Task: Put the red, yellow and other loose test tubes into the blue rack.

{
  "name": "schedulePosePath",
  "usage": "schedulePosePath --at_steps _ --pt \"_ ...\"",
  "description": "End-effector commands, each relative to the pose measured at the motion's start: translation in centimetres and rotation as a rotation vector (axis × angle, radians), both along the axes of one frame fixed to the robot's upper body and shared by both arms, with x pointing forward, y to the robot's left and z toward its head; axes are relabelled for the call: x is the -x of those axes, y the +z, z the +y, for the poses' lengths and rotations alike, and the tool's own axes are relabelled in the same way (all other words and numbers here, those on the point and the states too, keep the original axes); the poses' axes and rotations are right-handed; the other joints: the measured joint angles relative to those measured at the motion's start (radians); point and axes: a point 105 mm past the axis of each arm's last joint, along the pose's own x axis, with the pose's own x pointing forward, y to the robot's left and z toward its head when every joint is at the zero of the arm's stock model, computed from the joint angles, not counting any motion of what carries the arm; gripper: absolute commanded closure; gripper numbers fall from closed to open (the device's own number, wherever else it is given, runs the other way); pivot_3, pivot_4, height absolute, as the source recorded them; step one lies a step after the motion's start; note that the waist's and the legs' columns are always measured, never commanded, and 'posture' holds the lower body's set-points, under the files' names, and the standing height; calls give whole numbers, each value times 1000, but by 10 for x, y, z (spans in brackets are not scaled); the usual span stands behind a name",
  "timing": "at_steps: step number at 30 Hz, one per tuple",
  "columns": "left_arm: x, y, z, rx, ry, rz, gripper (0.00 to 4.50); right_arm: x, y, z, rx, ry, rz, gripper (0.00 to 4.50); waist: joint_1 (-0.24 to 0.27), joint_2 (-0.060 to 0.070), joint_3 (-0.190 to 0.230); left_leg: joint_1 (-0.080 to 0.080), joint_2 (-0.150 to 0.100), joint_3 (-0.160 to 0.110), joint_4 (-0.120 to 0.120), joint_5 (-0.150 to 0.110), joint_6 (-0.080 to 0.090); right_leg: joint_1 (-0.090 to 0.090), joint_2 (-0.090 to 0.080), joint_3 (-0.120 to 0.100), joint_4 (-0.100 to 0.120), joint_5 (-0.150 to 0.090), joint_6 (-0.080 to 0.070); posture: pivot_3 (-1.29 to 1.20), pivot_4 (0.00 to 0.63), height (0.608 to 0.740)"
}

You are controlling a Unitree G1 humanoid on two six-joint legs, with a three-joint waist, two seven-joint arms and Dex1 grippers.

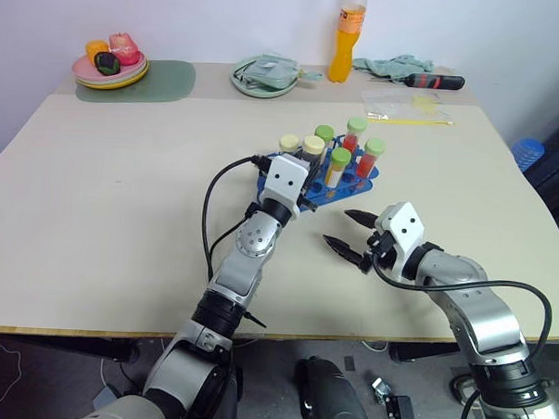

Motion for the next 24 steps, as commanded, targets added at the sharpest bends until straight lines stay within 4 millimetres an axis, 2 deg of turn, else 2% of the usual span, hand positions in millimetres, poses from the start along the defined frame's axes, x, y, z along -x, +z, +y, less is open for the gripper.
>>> schedulePosePath --at_steps 1,12,19,21,23,24 --pt "2 10 -7 26 -28 -36 3716 2 13 7 -3 24 -63 876 0 0 0 0 0 0 0 0 0 0 0 0 0 0 0 0 150 740" --pt "-1 6 -15 14 -45 -61 3716 5 12 10 -3 32 -60 876 1 0 0 0 0 0 0 0 0 0 0 0 0 0 0 0 150 740" --pt "-2 -2 -16 36 -75 -11 3716 6 13 11 -11 37 -62 876 2 0 0 0 0 0 0 0 0 0 0 0 0 0 0 0 150 740" --pt "0 -1 -15 49 -105 -6 2682 5 14 10 -12 37 -65 876 2 0 0 0 0 0 0 0 0 0 0 0 0 0 0 0 150 740" --pt "3 2 -11 57 -112 -15 1856 4 16 8 -13 35 -67 876 1 0 0 0 0 0 0 0 0 0 0 0 0 0 0 0 150 740" --pt "5 4 -9 62 -136 -17 1270 4 18 6 -17 31 -71 876 0 0 0 0 0 0 0 0 0 0 0 0 0 0 0 0 150 740"
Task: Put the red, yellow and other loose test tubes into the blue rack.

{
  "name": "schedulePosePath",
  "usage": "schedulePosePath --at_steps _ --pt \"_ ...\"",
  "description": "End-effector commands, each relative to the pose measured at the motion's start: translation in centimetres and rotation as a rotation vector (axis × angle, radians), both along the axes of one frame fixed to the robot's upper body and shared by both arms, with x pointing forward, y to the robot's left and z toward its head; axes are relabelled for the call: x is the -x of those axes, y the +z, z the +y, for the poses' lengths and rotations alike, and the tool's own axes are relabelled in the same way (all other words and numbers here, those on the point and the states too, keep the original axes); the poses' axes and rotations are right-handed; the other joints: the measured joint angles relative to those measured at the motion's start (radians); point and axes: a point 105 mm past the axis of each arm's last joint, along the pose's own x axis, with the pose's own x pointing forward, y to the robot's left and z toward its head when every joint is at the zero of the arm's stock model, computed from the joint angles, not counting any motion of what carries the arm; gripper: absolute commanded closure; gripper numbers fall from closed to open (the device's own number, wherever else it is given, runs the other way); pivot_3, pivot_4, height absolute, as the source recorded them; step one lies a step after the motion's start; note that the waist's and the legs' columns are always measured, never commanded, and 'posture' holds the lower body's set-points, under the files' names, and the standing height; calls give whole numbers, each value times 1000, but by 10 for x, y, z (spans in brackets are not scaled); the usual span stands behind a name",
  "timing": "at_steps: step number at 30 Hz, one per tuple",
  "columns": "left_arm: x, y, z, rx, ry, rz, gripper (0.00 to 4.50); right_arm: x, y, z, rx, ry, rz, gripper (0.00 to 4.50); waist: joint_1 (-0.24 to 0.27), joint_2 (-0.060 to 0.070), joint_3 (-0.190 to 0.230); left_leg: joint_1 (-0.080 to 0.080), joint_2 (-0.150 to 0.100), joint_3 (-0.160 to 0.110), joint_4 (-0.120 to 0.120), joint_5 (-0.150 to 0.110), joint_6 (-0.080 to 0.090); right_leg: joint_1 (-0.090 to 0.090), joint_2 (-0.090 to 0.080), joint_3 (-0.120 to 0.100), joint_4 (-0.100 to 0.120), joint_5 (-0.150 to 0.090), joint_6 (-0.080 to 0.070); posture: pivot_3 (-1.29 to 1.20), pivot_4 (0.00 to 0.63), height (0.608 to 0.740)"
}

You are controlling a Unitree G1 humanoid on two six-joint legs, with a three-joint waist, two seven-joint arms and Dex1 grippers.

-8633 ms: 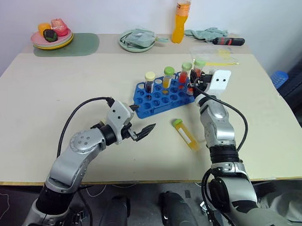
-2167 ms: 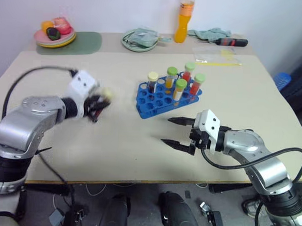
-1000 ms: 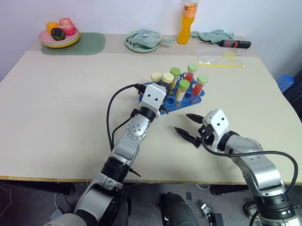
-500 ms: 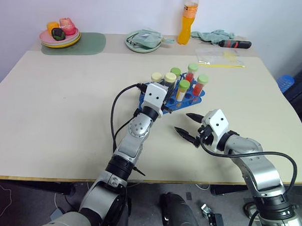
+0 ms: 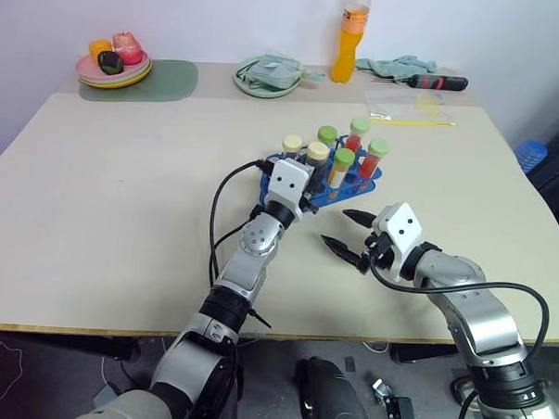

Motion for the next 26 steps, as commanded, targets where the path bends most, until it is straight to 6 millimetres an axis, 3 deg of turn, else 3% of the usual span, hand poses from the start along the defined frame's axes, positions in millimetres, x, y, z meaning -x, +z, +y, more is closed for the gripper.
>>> schedulePosePath --at_steps 1,6,13,18,21,26 --pt "11 19 3 48 -69 -50 840 1 18 0 -24 17 -62 876 -3 0 0 0 0 0 0 0 0 0 0 0 0 0 0 0 150 740" --pt "33 22 43 41 -138 -18 840 0 32 -21 -29 8 -74 876 -9 1 0 1 1 0 -1 0 0 0 1 0 1 0 0 0 150 740" --pt "66 0 142 -205 -83 163 840 24 28 -72 75 26 55 876 -4 1 0 1 1 0 -1 0 0 0 1 0 1 0 0 0 150 740" --pt "83 -17 204 -357 34 289 840 26 25 -107 93 -58 96 876 -6 1 0 2 2 1 -1 0 0 1 0 0 0 0 -1 0 150 740" --pt "90 -20 215 -372 55 318 840 24 23 -115 96 -77 100 876 -7 1 0 2 2 1 -1 0 0 1 1 0 0 -1 -1 0 150 740" --pt "96 -24 217 -388 73 330 840 16 25 -116 81 -85 73 876 -6 1 0 2 2 2 -1 0 0 1 1 0 0 -1 -1 0 150 740"
